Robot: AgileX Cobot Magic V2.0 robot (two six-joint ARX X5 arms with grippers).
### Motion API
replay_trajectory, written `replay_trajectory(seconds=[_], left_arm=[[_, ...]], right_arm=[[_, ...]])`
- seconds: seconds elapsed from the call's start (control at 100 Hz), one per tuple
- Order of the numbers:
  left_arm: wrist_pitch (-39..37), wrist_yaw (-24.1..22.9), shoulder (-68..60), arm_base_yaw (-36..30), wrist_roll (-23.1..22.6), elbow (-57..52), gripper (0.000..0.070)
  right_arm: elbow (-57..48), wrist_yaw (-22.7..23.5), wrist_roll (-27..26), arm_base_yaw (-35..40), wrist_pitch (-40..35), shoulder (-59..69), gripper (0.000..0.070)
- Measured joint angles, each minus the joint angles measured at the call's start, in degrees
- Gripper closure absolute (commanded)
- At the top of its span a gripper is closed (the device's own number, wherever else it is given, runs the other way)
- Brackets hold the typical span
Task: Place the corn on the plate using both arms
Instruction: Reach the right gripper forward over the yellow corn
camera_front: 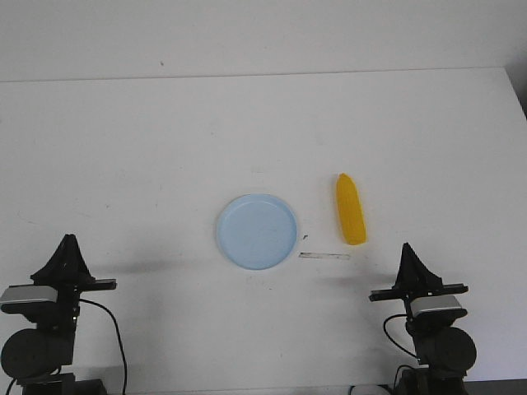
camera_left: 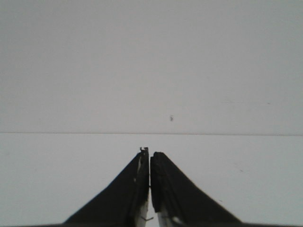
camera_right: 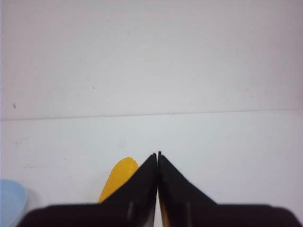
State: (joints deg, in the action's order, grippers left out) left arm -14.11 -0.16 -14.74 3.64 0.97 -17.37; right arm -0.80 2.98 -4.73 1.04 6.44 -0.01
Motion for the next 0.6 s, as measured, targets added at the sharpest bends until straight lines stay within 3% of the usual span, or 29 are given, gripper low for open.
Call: replay_trajectory(seconds=[0.09,0.6], left_arm=[[0.0,-3.1,0.0,0.0,0.0,0.0,0.0698],[0.1,-3.2,0.2,0.0,0.0,0.0,0.0698]], right_arm=[[0.0,0.0,0.0,0.0,0.0,0.0,0.0700],[0.0,0.0,0.0,0.0,0.0,0.0,0.0700]])
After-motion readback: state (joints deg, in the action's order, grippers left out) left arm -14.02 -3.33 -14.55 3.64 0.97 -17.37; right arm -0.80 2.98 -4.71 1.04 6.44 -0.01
